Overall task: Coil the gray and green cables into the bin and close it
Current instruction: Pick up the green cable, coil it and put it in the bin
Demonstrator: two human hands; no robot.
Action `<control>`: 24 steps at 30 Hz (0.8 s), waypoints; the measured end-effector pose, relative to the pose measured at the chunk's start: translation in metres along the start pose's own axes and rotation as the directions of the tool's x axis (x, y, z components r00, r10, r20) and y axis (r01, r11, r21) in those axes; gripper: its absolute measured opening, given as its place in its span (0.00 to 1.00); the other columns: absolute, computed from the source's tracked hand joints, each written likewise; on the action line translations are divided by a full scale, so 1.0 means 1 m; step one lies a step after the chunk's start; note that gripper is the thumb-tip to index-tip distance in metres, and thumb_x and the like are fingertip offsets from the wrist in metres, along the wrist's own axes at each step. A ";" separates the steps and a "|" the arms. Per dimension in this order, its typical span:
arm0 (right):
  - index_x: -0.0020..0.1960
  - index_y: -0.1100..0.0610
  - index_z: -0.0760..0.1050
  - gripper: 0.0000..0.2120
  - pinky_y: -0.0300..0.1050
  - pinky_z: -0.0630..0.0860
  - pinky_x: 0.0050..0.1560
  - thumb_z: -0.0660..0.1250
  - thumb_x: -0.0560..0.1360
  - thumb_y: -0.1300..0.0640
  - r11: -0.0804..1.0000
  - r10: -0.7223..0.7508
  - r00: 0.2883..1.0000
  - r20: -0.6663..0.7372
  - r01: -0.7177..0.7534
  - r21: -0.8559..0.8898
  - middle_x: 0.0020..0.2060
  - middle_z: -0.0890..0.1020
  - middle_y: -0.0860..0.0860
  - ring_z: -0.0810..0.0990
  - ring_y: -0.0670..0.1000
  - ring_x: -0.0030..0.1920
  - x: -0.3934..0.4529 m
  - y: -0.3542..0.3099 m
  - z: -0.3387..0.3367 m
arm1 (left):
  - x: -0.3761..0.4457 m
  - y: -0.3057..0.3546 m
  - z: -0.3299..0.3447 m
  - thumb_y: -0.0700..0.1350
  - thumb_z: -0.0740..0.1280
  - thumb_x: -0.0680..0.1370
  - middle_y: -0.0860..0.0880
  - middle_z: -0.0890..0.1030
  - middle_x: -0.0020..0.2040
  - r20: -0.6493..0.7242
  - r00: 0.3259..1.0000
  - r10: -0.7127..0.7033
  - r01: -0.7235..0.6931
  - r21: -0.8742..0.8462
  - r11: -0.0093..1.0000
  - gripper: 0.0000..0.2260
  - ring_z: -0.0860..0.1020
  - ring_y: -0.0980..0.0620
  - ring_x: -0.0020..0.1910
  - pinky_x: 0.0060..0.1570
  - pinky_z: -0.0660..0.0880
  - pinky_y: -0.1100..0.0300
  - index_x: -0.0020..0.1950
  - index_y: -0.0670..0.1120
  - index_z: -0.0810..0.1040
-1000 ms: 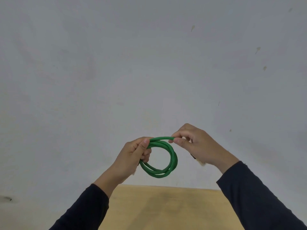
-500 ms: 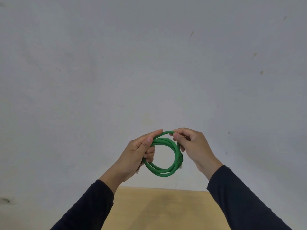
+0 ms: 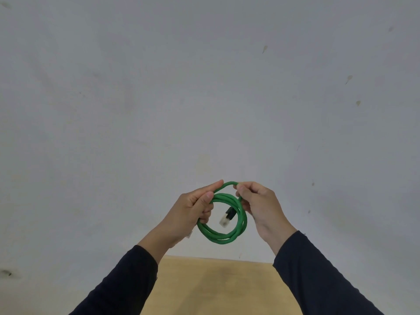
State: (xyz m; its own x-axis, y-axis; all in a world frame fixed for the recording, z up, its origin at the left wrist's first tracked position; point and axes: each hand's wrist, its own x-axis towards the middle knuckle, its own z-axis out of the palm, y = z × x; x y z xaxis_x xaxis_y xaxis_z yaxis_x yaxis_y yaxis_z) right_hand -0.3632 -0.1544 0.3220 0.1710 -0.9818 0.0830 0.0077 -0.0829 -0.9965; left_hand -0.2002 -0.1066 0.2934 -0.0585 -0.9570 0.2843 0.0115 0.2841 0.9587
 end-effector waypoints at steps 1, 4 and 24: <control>0.44 0.61 0.79 0.07 0.38 0.73 0.37 0.63 0.76 0.63 0.996 0.075 0.995 0.061 -0.079 0.052 0.33 0.77 0.51 0.72 0.48 0.32 0.000 0.001 0.000 | 0.000 -0.002 0.000 0.44 0.57 0.80 0.54 0.62 0.30 -0.052 0.998 0.020 -0.018 0.034 0.999 0.14 0.61 0.55 0.29 0.31 0.64 0.64 0.64 0.52 0.75; 0.44 0.62 0.79 0.07 0.39 0.73 0.37 0.62 0.75 0.65 0.979 0.175 0.956 0.235 -0.194 0.057 0.34 0.81 0.54 0.76 0.48 0.32 -0.004 0.005 -0.003 | 0.002 -0.007 0.000 0.43 0.57 0.81 0.56 0.64 0.28 -0.201 0.978 0.050 -0.037 0.068 0.997 0.13 0.62 0.55 0.28 0.30 0.64 0.64 0.62 0.49 0.77; 0.69 0.48 0.65 0.23 0.24 0.67 0.43 0.53 0.77 0.62 0.639 -0.607 0.791 0.077 0.543 -0.544 0.38 0.73 0.52 0.72 0.45 0.39 -0.041 0.089 0.022 | -0.026 -0.060 0.034 0.48 0.55 0.81 0.54 0.79 0.41 -0.513 0.857 0.051 0.058 0.195 0.979 0.13 0.75 0.62 0.38 0.41 0.71 0.66 0.60 0.57 0.76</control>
State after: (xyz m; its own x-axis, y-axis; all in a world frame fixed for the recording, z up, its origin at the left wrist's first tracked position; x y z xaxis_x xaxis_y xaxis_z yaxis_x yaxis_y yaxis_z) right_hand -0.3480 -0.1178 0.2296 0.2059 -0.7129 0.6703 -0.4386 -0.6796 -0.5881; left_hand -0.2329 -0.0968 0.2282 0.4625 -0.8359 0.2956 -0.1869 0.2340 0.9541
